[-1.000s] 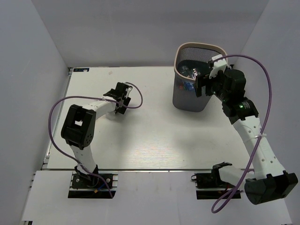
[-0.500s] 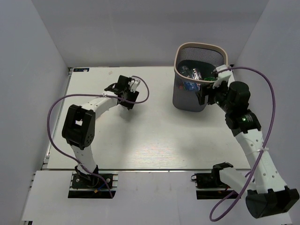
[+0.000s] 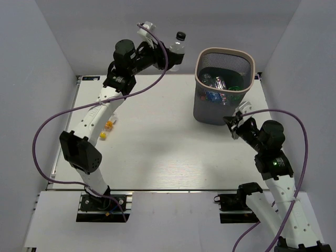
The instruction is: Put the plastic bottles in the bin
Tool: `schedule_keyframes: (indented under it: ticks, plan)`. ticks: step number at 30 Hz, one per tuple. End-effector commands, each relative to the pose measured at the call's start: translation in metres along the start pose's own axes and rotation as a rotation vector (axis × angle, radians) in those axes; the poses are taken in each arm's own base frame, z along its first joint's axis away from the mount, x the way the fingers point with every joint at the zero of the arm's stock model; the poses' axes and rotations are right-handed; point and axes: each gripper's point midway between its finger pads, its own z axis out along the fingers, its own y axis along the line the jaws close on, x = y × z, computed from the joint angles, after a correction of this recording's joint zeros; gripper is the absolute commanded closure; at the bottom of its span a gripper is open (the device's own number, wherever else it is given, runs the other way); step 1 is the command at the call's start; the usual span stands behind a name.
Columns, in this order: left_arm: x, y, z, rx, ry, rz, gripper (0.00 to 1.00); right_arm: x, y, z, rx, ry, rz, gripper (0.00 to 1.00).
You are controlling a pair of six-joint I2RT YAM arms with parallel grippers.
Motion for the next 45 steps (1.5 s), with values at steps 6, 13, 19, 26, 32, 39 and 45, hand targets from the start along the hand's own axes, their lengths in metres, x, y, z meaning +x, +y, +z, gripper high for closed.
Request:
schedule_keyframes:
  ticks: [6, 13, 19, 26, 32, 39, 45]
  plan:
    - [-0.035, -0.094, 0.045, 0.508, -0.151, -0.185, 0.86, 0.078, 0.062, -0.019, -0.32, 0.203, -0.042, 1.0]
    - [-0.02, -0.109, 0.09, 0.549, -0.157, -0.216, 0.61, 0.1, 0.083, -0.026, -0.399, 0.228, 0.008, 0.99]
    - [-0.016, -0.098, 0.098, 0.448, -0.15, -0.221, 0.08, 0.105, 0.082, -0.022, -0.406, 0.246, 0.016, 0.56]
    - [-0.063, -0.07, 0.07, 0.263, -0.19, -0.125, 0.01, 0.111, 0.087, -0.014, -0.44, 0.246, 0.05, 0.64]
    - [-0.039, -0.001, -0.021, -0.241, -0.018, -0.01, 0.39, 0.132, 0.087, -0.005, -0.454, 0.313, 0.081, 1.0]
    - [0.081, 0.102, -0.2, -0.97, 0.34, -0.046, 0.59, 0.165, 0.083, 0.006, -0.419, 0.513, 0.177, 0.72]
    - [0.188, 0.131, -0.286, -1.2, 0.654, -0.122, 0.01, 0.185, 0.079, 0.016, -0.378, 0.693, 0.243, 0.55]
